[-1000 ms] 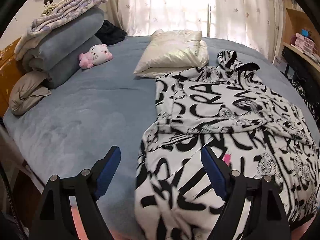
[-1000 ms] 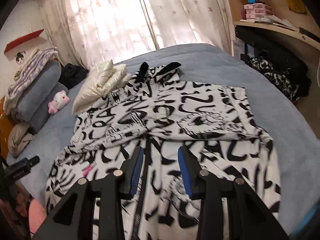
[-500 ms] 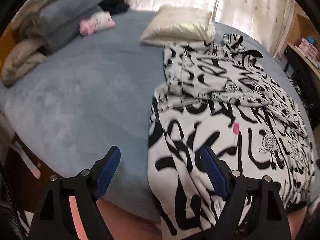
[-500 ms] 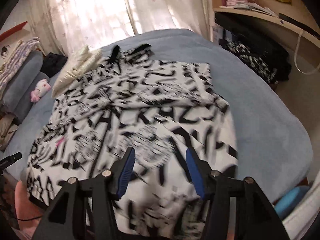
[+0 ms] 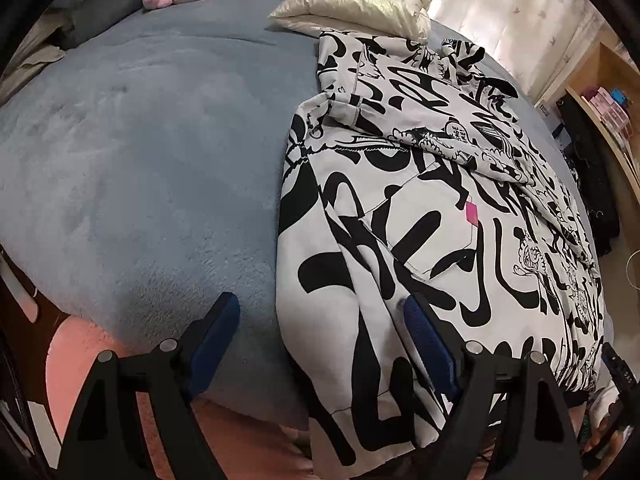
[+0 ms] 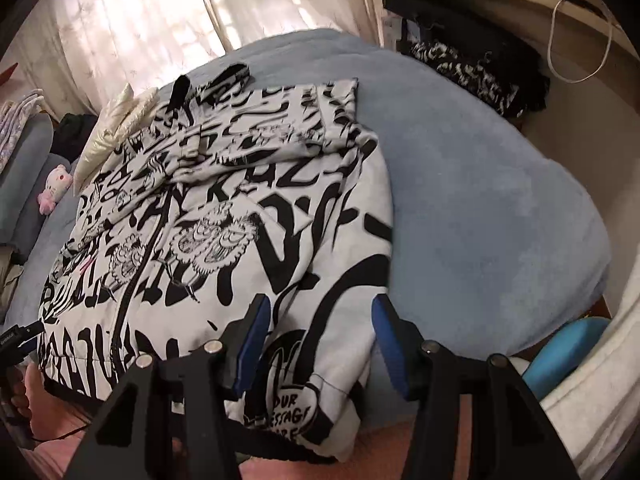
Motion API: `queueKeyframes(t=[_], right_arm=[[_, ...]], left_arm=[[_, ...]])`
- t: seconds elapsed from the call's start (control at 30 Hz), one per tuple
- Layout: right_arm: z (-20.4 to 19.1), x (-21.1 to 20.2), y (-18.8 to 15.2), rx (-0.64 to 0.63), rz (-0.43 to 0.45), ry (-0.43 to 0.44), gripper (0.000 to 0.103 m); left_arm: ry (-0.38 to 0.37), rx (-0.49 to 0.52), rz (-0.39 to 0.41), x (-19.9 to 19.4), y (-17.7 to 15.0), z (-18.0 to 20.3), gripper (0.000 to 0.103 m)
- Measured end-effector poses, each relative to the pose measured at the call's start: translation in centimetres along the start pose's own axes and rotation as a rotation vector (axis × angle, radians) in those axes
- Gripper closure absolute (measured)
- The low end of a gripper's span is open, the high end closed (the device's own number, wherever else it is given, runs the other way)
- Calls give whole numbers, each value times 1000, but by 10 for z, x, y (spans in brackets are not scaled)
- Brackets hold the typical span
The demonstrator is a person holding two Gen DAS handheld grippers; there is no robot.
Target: Fold large clothes
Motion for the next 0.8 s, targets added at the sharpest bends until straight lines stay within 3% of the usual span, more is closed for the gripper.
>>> queueKeyframes(t=[0.17,0.33,0.47,0.6,0.8], right_arm=[[13,5,-13,56,-59,25,50],[11,8,-19,57,-63,90,48],[-1,19,-19,14,-65,194,48],[-9,25,-17,7,-51,303,48],[-5,30,-15,73,-6,444,50]], left_arm=[[3,-4,-5,0,2,-3,20],[0,8,-11,-2,-3,-7,20],[-15,8,-20,-2,-4,-11,18],[-46,3,-43,2,-4,-10,9],[-74,-8,-49,16,-4,-4,1]])
Point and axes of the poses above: each gripper's, at about its wrist camera, not at the fingertips, and x roughly the way its jaws point, z to its right, y to its top, the point moved 5 cm from there along x, roughly the way its jaws point, and after that the axes turned 14 degrees about -x, right-handed, at the moved point
